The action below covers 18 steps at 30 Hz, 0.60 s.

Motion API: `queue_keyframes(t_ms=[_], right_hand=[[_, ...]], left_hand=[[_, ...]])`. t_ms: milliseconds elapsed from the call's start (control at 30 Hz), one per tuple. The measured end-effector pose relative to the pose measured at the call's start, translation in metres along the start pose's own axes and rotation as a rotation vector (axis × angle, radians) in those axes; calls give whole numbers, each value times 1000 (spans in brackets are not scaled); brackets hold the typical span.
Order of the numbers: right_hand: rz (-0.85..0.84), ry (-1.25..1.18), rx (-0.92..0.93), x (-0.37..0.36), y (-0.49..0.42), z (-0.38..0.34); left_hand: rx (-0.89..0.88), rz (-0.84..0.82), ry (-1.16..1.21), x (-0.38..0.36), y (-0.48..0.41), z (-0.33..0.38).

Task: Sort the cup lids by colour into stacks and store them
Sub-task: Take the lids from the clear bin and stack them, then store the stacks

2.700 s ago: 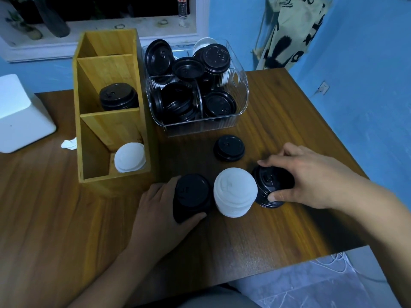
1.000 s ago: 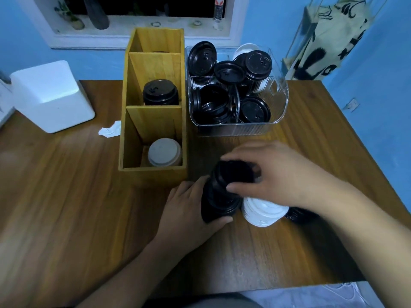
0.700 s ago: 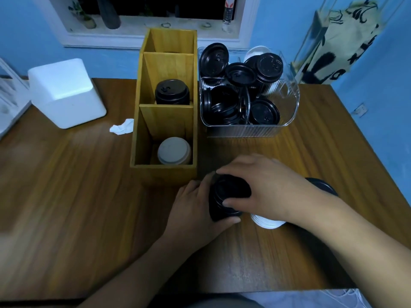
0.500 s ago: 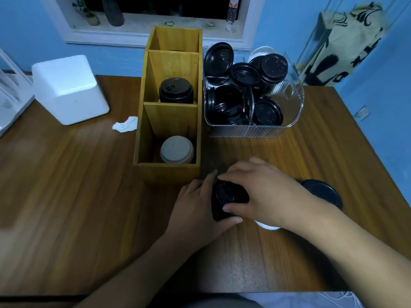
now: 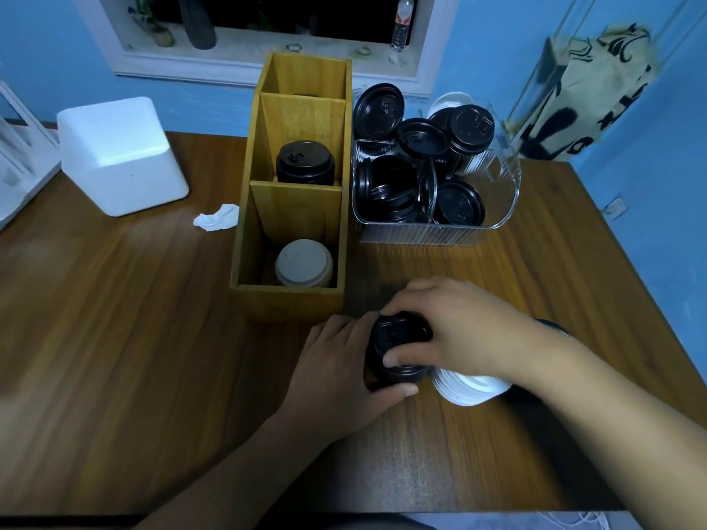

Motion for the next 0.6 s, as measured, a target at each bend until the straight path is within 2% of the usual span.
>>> queue_keyframes(t_ms=[67,133,200,267,333,433,533,600], right_hand=[[115,-160,-5,21,-5,14],[340,-230,-43,47,-13,38],[494,-200,-130,67,-22,64],[552,-110,-181,77,-35,79],[548,-25,-132,77,-54,77],[457,139,-44,65,-87,62],[331,317,-91,55,-112,56],[326,341,-117,60,-114,55]], left_hand=[[1,3,-10,0,0,-1],[12,5,-12,0,-1,-1],[18,2,-11,0,-1,-1],[20,-3,-12,0,-1,-1],[22,-9,-12,-1,-1,-2],[27,-26,-20,-1,0,-2],[40,-44,-27,0,0,-1],[43,-54,-18,0,0,-1]])
Point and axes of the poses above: each hand's wrist, its own y-axis away from the middle knuckle, its own x-axis out of the back of the hand, z = x × y, the point moved 4 cm from there along -y, towards the middle knuckle, and after that the axes turned 3 degrees about -y, right-handed, at the moved point
